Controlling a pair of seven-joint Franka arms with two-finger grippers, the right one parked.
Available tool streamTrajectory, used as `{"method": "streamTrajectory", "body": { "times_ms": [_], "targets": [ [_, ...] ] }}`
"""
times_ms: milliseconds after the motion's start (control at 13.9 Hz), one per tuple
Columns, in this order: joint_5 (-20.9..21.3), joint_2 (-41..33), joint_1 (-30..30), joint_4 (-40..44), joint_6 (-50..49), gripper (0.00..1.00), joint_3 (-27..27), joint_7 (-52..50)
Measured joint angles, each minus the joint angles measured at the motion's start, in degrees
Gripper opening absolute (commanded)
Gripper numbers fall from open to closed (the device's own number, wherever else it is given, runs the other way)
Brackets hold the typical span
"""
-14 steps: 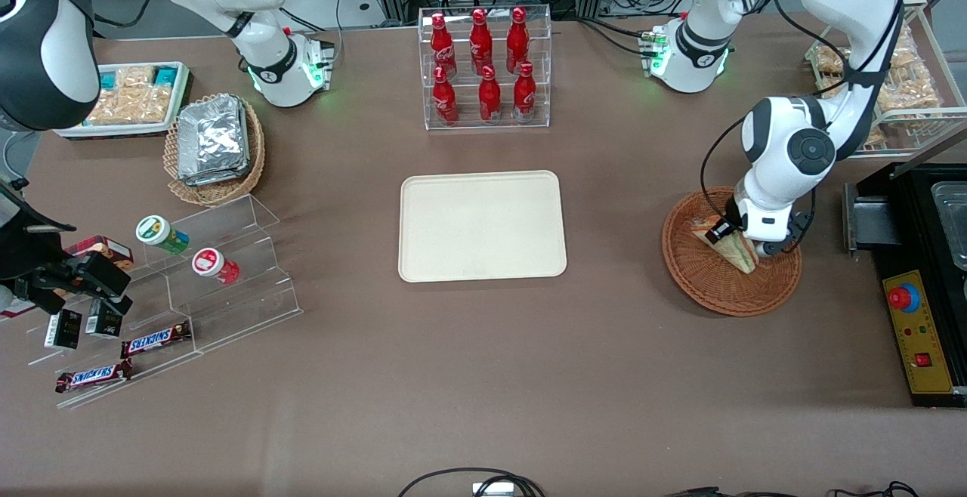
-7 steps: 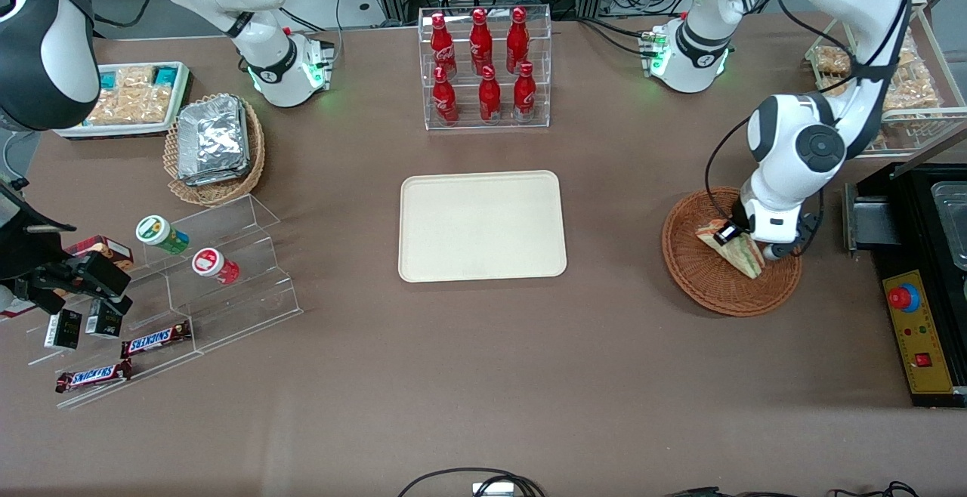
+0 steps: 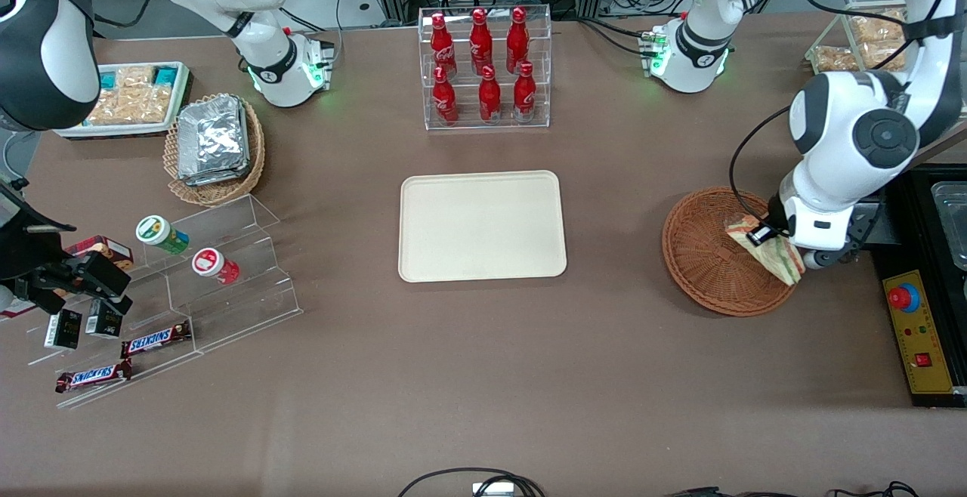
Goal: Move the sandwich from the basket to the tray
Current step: 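Lift the sandwich and carry it with the left gripper toward the tray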
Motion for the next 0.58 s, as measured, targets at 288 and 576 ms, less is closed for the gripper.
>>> {"method": "streamTrajectory", "body": {
  "times_ms": [288, 576],
  "targets": [
    [-0.01, 0.21, -0.41, 2.89, -3.78, 0.00, -6.92, -0.16],
    [0.02, 0.87, -0.67, 5.60, -5.22, 0.00, -15.17, -0.29]
  ]
}}
